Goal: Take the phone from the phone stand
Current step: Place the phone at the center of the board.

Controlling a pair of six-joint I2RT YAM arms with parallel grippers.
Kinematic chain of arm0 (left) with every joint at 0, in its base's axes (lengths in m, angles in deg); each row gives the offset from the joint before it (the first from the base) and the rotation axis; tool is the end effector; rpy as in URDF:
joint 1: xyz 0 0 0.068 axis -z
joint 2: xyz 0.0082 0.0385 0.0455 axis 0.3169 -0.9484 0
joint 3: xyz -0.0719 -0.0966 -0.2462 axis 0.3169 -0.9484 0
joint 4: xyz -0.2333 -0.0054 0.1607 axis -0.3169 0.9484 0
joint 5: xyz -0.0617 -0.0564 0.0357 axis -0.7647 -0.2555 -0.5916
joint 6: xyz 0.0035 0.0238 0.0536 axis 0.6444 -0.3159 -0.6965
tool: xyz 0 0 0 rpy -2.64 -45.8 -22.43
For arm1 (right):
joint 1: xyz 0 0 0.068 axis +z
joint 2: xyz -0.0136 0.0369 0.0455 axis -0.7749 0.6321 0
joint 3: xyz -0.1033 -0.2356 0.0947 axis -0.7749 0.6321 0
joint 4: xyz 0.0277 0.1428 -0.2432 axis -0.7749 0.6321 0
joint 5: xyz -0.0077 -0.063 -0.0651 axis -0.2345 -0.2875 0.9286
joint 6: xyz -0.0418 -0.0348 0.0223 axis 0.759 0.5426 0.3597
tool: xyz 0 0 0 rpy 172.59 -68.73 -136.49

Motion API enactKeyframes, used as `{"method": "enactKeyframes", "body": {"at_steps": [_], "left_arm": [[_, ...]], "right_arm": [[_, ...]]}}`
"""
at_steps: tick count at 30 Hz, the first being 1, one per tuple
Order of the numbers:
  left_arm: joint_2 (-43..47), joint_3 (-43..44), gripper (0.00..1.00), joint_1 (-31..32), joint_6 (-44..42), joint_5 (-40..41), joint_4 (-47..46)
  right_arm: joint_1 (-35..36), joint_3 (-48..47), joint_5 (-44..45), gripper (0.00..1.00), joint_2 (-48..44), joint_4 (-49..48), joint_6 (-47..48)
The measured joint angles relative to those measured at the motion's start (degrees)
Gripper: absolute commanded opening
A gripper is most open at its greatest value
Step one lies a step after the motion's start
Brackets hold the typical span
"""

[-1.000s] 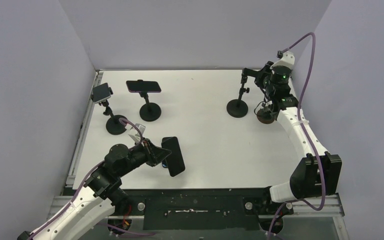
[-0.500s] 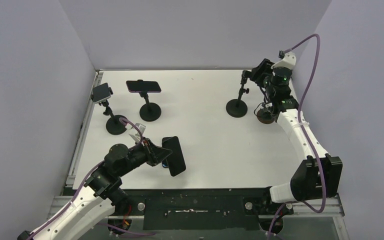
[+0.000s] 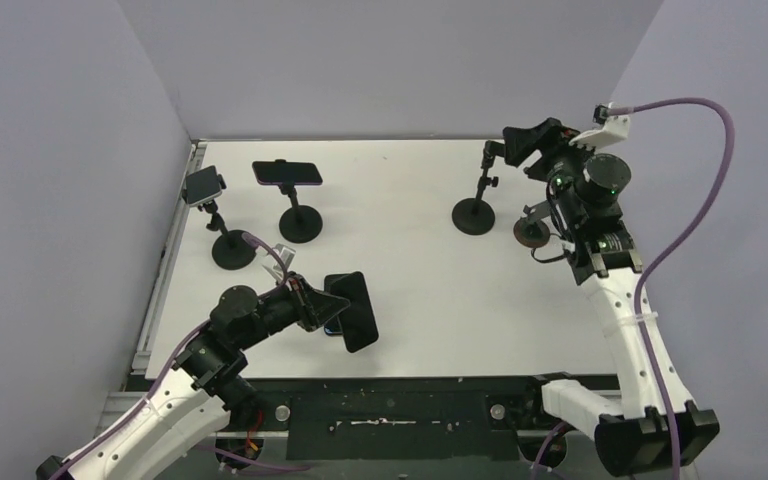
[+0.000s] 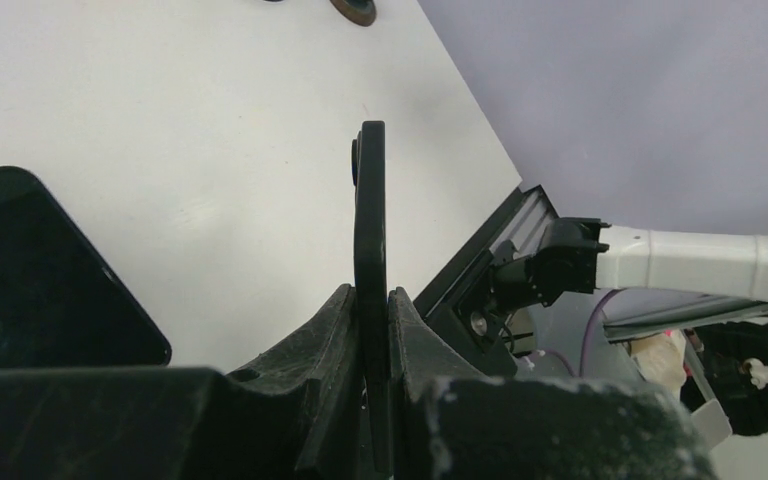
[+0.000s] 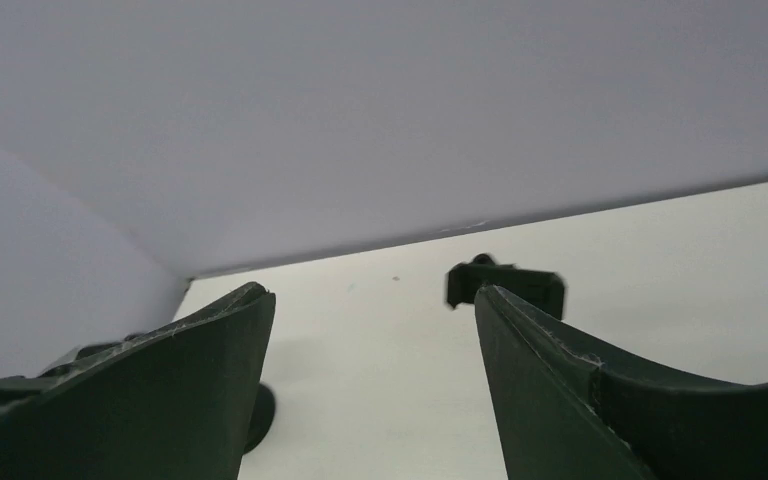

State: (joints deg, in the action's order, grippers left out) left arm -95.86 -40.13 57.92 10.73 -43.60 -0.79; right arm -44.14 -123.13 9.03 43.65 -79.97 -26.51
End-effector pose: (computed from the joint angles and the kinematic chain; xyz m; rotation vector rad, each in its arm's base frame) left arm 0.1259 -0.1164 0.2584 0.1360 1.8888 -1.2244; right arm 0.2826 0.0367 0.4372 0.2372 1.5590 0.5633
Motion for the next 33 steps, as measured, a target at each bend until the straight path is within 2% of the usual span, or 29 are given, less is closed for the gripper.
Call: {"method": "enactKeyframes", "body": {"at_steps": [3,7,11,15,18,25,33], "left_arm": [[-1.8,0.0,0.00,0.0,0.2,-2.7,-3.1],[-4.0,0.0,0.00,0.0,0.4,-6.7,-7.0],[-5.2,-0.2,0.00,0.0,1.7,-10.4,-12.2],[-5.5,-1.6,0.00,0.0,4.0,-12.6,-18.9],[-5.6,-2.4,0.00,0.0,5.3,-12.9,-22.6],[-7.4,-2.4,0.00,0.0,6.8,-13.4,-28.4],[-5.7,-2.4,0.00,0.0,8.2,-14.4,-30.1]], "right_arm": [[3.0,3.4,-6.9,0.75,-6.7,-0.4,0.2],[9.5,13.1,-21.3,0.74,-13.1,-2.6,-1.2],[14.2,22.9,-34.0,0.74,-14.5,-5.8,-5.6],[17.8,33.9,-41.3,0.74,-15.6,-12.3,-13.1],[23.1,37.9,-43.0,0.74,-15.0,-19.1,-18.0],[35.5,38.2,-42.7,0.66,-8.2,-33.4,-23.3],[38.6,38.3,-41.3,0.41,-2.4,-43.3,-27.6]]}}
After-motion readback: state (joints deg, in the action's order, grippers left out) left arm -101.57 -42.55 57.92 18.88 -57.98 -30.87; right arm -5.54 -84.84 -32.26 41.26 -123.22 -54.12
